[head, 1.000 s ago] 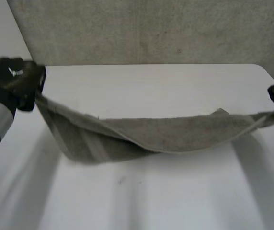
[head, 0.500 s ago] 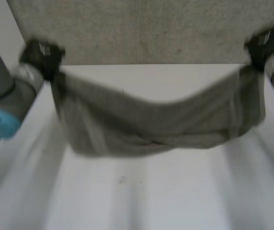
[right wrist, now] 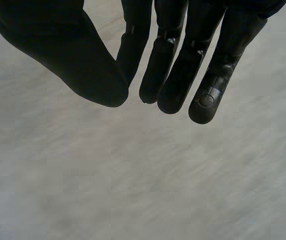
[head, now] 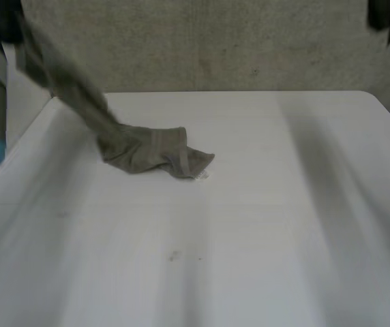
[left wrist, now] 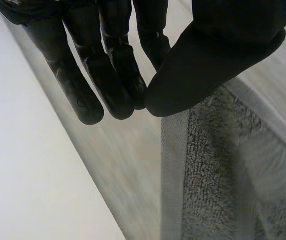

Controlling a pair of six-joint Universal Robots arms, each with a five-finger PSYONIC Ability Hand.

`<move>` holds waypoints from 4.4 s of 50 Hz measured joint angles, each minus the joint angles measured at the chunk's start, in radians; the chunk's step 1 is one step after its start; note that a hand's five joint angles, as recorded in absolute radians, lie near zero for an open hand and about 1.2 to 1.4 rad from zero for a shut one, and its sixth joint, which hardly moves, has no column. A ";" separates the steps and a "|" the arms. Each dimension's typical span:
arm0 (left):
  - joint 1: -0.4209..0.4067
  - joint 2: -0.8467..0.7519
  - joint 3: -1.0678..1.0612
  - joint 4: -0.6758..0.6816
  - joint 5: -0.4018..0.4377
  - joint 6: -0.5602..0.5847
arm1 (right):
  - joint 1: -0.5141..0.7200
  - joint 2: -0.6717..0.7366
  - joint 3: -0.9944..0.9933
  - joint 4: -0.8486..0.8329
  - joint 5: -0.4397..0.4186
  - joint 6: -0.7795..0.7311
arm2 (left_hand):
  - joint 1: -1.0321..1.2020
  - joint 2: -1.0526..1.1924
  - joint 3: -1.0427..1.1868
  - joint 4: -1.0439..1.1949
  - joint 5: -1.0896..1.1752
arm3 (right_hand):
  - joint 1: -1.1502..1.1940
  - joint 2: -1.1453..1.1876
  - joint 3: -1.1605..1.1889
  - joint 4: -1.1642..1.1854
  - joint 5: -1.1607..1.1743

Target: Fold the laundry

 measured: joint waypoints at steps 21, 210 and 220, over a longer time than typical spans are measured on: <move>0.008 0.304 -0.294 -0.039 0.143 0.006 | 0.089 0.121 0.145 0.327 -0.090 0.296 | 0.000 0.000 0.000 0.000 0.000 | -0.639 -0.790 -0.809 -0.827 -0.815; -0.037 0.321 -0.557 -0.159 0.188 -0.004 | -0.011 -0.090 0.800 0.390 -0.227 0.296 | 0.000 0.000 0.000 0.000 0.000 | -0.247 -0.329 -0.329 -0.335 -0.347; -0.033 0.334 -0.557 -0.164 0.188 -0.004 | 0.042 -0.074 0.790 0.379 -0.208 0.307 | 0.000 0.000 0.000 0.000 0.000 | -0.011 -0.032 -0.040 -0.051 -0.059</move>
